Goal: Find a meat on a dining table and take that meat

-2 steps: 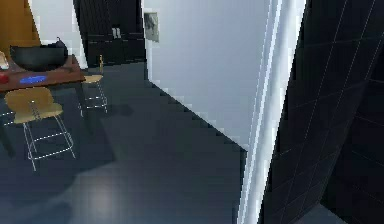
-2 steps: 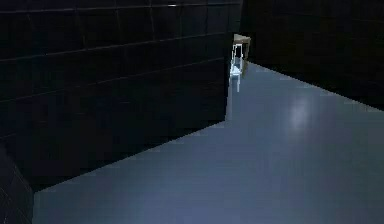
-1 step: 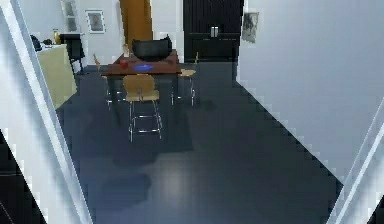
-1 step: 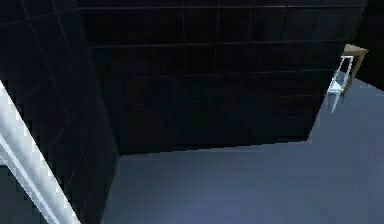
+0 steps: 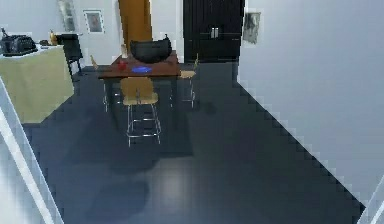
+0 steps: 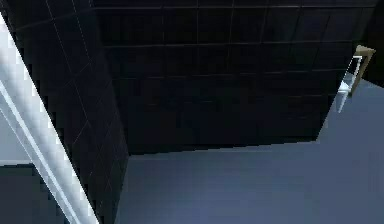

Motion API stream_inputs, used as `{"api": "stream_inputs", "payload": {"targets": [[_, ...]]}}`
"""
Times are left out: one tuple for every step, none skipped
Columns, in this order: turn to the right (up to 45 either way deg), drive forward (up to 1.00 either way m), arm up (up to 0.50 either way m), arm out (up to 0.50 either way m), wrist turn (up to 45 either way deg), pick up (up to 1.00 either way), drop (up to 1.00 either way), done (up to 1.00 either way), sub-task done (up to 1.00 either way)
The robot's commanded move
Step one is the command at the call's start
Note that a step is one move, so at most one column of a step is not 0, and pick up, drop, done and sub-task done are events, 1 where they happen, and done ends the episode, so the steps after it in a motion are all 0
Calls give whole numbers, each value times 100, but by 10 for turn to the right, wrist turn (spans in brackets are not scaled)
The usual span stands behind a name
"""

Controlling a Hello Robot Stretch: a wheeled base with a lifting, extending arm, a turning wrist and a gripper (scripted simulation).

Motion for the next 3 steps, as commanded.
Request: {"api": "stream_inputs", "payload": {"targets": [[-60,0,0,0,0,0,0,0,0],[0,60,0,0,0,0,0,0,0],[-90,0,0,0,0,0,0,0,0]]}}
